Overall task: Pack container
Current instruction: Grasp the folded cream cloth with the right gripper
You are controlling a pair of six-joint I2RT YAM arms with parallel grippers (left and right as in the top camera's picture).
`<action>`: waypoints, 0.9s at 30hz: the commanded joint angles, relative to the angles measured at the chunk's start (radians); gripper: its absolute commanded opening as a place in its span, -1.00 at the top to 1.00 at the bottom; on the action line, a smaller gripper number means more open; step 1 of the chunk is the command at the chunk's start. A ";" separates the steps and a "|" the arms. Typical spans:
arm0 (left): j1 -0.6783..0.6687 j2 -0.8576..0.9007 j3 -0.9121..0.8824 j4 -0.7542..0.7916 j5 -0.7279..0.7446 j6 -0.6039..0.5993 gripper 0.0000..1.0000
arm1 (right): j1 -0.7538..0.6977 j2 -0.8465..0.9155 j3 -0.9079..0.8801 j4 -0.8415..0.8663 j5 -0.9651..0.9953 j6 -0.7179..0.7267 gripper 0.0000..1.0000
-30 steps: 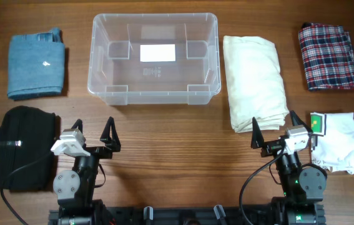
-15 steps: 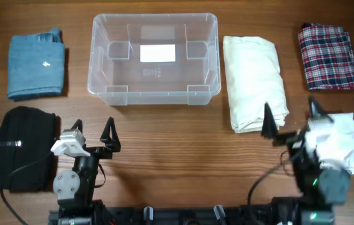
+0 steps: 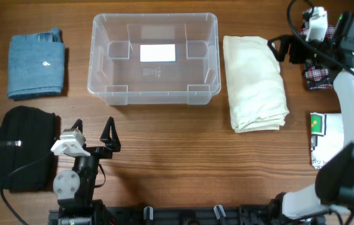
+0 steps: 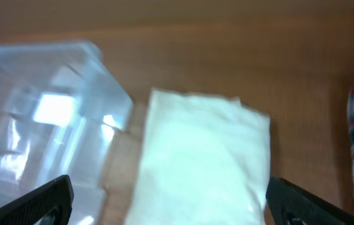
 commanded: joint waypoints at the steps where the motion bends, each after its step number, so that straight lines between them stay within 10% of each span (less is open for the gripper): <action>1: -0.006 -0.004 -0.005 -0.004 -0.005 0.001 -0.99 | -0.050 0.103 0.025 -0.057 -0.020 -0.103 -0.99; 23: -0.006 -0.004 -0.005 -0.004 -0.005 0.001 -0.99 | -0.163 0.511 0.018 -0.140 -0.351 -0.284 -0.98; 27: -0.006 -0.004 -0.005 -0.004 -0.005 0.001 -1.00 | -0.131 0.517 0.018 -0.140 -0.377 -0.280 -0.37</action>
